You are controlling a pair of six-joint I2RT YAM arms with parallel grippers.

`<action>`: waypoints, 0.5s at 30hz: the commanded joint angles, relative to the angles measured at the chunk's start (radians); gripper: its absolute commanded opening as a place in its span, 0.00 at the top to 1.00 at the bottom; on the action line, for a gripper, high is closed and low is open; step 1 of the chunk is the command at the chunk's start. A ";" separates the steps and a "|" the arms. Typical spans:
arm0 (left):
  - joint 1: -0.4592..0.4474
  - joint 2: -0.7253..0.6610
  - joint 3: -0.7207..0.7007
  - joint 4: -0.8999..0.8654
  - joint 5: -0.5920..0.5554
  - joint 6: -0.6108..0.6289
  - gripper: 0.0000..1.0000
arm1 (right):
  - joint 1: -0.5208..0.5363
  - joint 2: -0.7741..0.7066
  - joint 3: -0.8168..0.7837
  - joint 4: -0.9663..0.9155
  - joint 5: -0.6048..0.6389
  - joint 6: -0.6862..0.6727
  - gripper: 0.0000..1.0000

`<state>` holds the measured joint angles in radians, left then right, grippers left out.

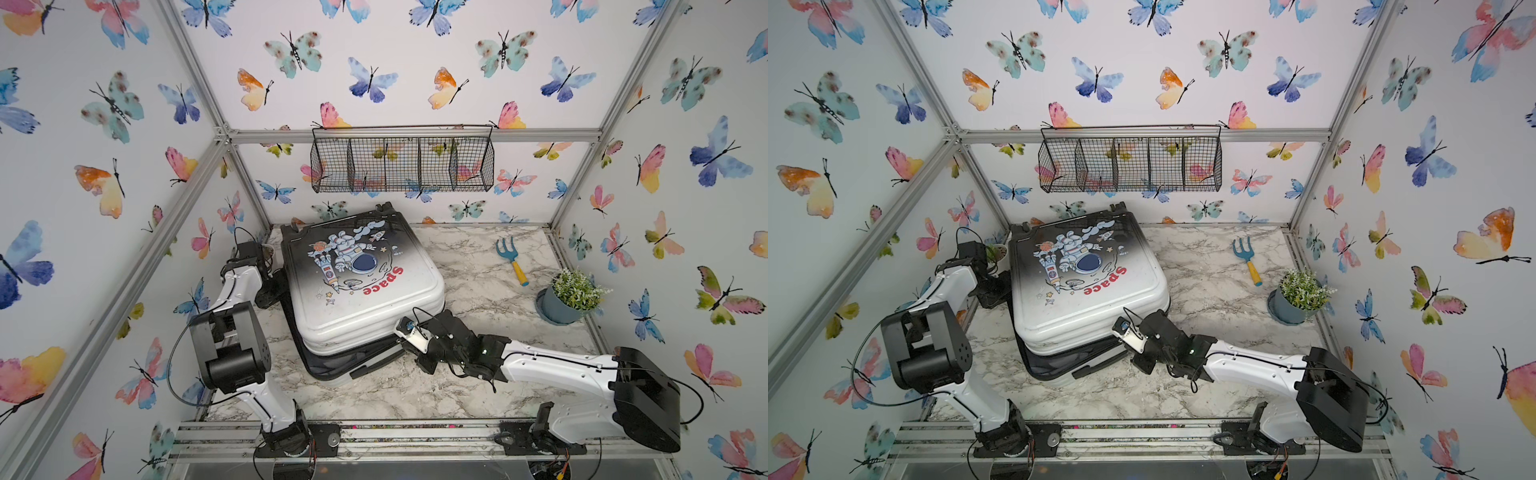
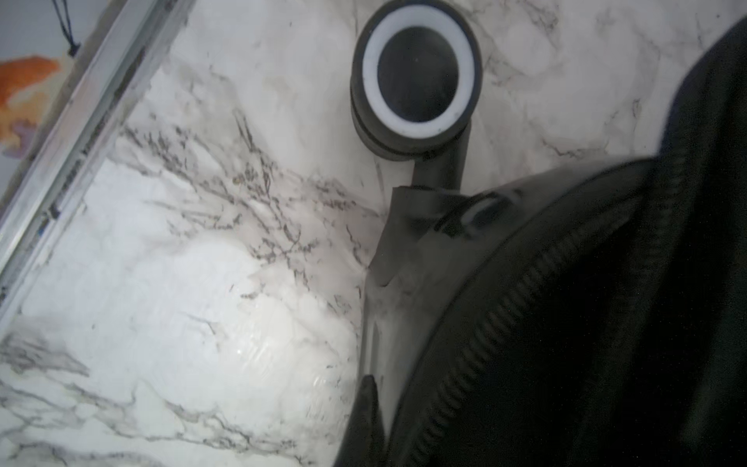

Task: Close the suitcase zippers
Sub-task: Zip the zipper on the suitcase.

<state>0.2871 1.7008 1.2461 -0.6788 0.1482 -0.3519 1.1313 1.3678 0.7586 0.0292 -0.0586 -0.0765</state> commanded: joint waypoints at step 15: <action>-0.148 -0.161 -0.201 0.107 0.101 -0.409 1.00 | 0.171 0.139 0.160 0.160 -0.134 0.038 0.97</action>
<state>0.1894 1.5700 1.0882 -0.5930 0.1047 -0.5476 1.2652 1.4998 0.8703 0.0467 -0.0776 -0.0441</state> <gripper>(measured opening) 0.064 0.047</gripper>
